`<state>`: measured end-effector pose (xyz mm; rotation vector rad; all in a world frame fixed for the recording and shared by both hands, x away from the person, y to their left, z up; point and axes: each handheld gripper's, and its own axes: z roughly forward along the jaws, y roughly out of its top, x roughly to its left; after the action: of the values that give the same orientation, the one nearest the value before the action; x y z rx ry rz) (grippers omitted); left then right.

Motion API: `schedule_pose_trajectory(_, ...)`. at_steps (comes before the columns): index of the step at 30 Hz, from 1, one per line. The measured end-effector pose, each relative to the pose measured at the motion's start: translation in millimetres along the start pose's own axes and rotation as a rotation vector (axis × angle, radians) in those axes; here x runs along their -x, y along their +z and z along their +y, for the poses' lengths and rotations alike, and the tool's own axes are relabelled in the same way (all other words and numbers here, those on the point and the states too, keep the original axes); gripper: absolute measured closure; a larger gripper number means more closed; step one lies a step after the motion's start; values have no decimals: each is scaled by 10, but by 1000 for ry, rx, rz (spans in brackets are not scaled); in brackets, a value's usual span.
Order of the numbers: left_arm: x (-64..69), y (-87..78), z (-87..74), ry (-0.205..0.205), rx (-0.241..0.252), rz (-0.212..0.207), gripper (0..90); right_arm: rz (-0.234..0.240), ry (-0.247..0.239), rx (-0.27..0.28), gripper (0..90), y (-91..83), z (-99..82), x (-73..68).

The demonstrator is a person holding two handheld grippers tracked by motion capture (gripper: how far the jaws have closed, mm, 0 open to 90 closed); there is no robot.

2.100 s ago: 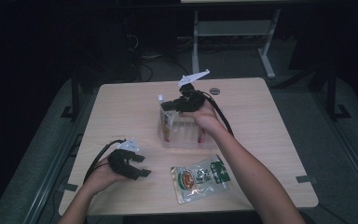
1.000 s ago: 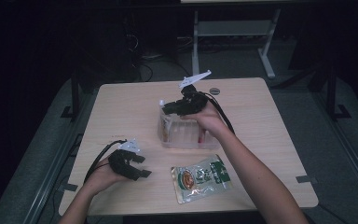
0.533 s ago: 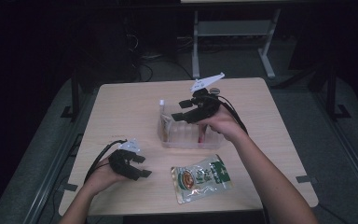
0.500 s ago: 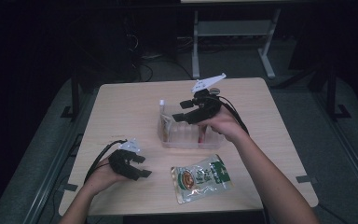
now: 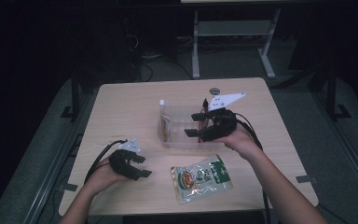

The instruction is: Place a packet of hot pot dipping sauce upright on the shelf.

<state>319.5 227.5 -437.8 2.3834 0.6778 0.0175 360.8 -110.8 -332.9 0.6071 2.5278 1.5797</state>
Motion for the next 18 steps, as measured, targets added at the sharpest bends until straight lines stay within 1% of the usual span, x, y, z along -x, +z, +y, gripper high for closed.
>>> schedule_pose_trajectory(3, 5, 8, 5, 7, -1, 1, 328, 4, -4, -2, 323, -52, -118, -68)
schedule_pose_trajectory(6, 20, 13, 12, 7, -1, -2, 328, 3, -11, -21, 325, -101, -212, -123)
schedule_pose_trajectory(9, 31, 10, 24, 7, -5, -4, 328, 10, 0, -45, 333, -168, -353, -178)
schedule_pose_trajectory(11, 33, 20, 24, 8, 1, -6, 328, 0, 9, -61, 350, -200, -453, -190)
schedule_pose_trajectory(13, 35, 23, 27, 13, -2, -6, 328, 1, 11, -81, 379, -230, -542, -193)
schedule_pose_trajectory(15, 42, 28, 28, 12, 2, -4, 328, -5, 29, -101, 435, -264, -653, -197)
schedule_pose_trajectory(16, 45, 29, 29, 11, 5, -4, 328, -3, 28, -113, 450, -281, -700, -194)
schedule_pose_trajectory(18, 48, 34, 33, 17, 4, -5, 328, -7, 29, -137, 519, -307, -781, -197)
